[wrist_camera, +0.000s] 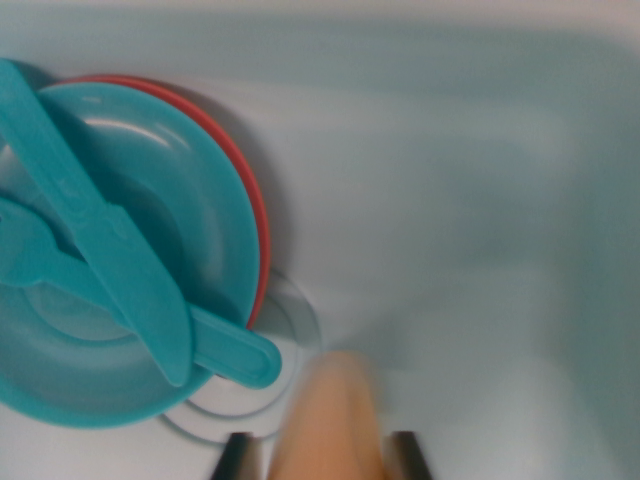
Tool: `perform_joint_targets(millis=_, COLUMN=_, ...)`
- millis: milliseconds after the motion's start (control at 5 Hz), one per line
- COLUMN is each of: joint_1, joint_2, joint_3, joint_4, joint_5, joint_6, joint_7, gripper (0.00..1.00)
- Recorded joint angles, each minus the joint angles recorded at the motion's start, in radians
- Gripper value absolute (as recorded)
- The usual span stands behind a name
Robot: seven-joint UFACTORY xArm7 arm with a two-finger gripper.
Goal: Pick detergent from the sink
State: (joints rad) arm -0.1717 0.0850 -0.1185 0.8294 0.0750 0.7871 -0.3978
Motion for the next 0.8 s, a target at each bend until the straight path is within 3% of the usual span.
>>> perform_joint_targets(millis=800, joint_1=0.0001, joint_2=-0.005, joint_3=0.0, joint_4=0.013, joint_5=-0.0011, joint_6=0.018, joint_7=0.001, gripper=1.0)
